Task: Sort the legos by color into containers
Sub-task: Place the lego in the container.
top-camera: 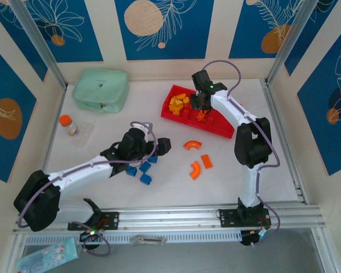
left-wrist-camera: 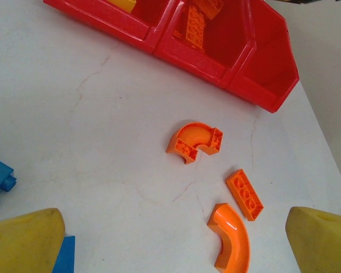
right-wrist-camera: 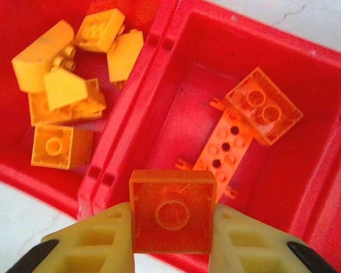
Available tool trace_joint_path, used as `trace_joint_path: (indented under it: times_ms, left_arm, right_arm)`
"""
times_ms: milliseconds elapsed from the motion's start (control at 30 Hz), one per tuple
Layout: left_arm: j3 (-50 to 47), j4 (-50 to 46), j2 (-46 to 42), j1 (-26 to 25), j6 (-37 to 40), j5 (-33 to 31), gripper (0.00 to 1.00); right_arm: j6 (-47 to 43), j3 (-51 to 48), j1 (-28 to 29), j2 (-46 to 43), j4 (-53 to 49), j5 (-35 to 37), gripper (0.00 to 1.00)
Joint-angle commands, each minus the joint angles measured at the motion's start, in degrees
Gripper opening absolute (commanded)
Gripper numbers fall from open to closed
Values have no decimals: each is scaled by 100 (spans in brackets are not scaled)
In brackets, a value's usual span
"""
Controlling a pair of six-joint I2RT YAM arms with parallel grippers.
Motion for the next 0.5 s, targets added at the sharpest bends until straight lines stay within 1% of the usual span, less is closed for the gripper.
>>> trace_joint_path:
  times_ms: [0, 67, 200, 267, 467]
  left_arm:
    - [217, 216, 113, 89, -30, 107, 99]
    - [218, 265, 137, 104, -56, 116, 99]
    - [218, 297, 119, 111, -91, 133, 99]
    - [223, 297, 85, 119, -91, 133, 99]
    - [202, 245, -70, 119, -100, 172, 99]
  right_arm:
    - [-37, 366, -25, 362, -121, -11, 32]
    - [-37, 639, -60, 549, -268, 124, 35]
    - [-23, 765, -131, 594, -299, 36, 44]
    - [-19, 697, -126, 483, -256, -17, 48]
    - [53, 315, -22, -29, -239, -155, 55]
